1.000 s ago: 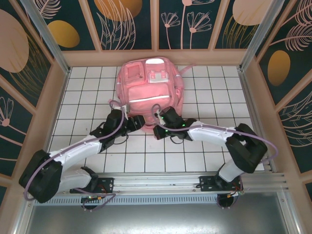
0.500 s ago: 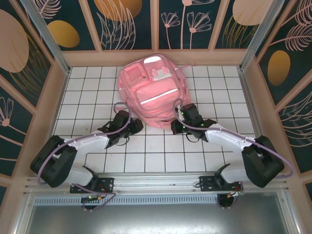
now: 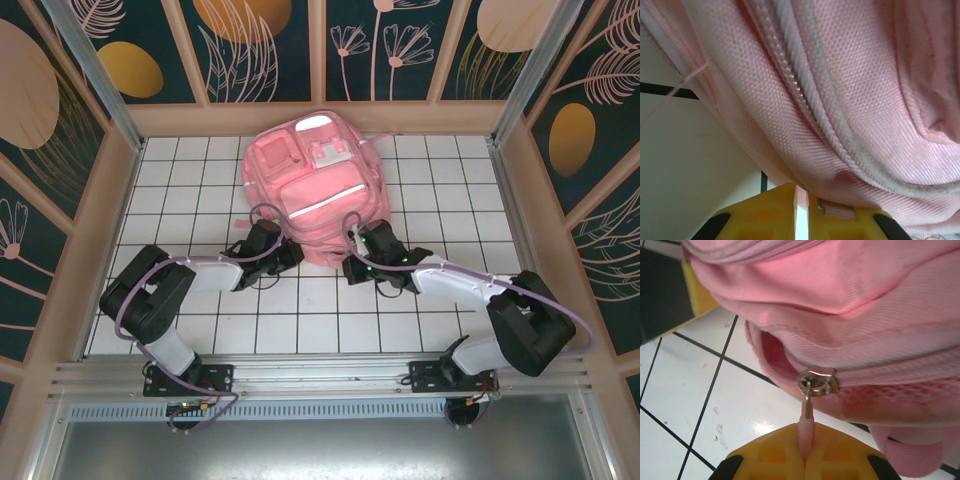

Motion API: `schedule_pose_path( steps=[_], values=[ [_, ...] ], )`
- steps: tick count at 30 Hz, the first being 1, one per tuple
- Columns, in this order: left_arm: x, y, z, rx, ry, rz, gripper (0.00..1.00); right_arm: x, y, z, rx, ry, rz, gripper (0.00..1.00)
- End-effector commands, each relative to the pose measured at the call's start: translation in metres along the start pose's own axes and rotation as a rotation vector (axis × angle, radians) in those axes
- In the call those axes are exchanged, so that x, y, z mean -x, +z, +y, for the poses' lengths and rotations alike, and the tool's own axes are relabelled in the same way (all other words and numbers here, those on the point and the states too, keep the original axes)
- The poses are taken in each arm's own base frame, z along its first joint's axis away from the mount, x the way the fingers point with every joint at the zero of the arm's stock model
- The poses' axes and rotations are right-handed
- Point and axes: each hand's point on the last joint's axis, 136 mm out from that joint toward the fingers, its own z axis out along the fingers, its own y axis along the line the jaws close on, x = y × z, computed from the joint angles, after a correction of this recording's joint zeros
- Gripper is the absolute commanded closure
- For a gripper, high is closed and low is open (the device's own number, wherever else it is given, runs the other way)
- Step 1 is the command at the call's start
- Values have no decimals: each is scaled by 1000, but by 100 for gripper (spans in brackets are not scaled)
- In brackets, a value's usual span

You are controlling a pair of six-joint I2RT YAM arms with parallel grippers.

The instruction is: Pack books, pencil case, and school supplies into a backpack

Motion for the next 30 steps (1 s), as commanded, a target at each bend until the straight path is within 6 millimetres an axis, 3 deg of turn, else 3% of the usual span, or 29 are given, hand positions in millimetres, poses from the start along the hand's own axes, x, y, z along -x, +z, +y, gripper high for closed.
schedule_pose_path(
  steps=[1,13,18,21,26,30],
  values=[
    [6,2,-29,-122,-4,-4,86,9,1,38,88,-96,-14,100],
    [4,-1,-41,-194,-23,1,86,6,42,83,84,-165,42,100],
    [8,-15,-43,-188,-3,-23,83,15,41,80,50,-154,5,100],
    [11,-30,-33,-112,10,-52,79,13,37,83,84,-153,5,100],
    [10,-56,-21,-33,32,-74,77,1,31,101,183,-193,22,73],
    [12,-75,-25,-4,84,-73,73,-3,12,110,243,-233,3,60]
  ],
)
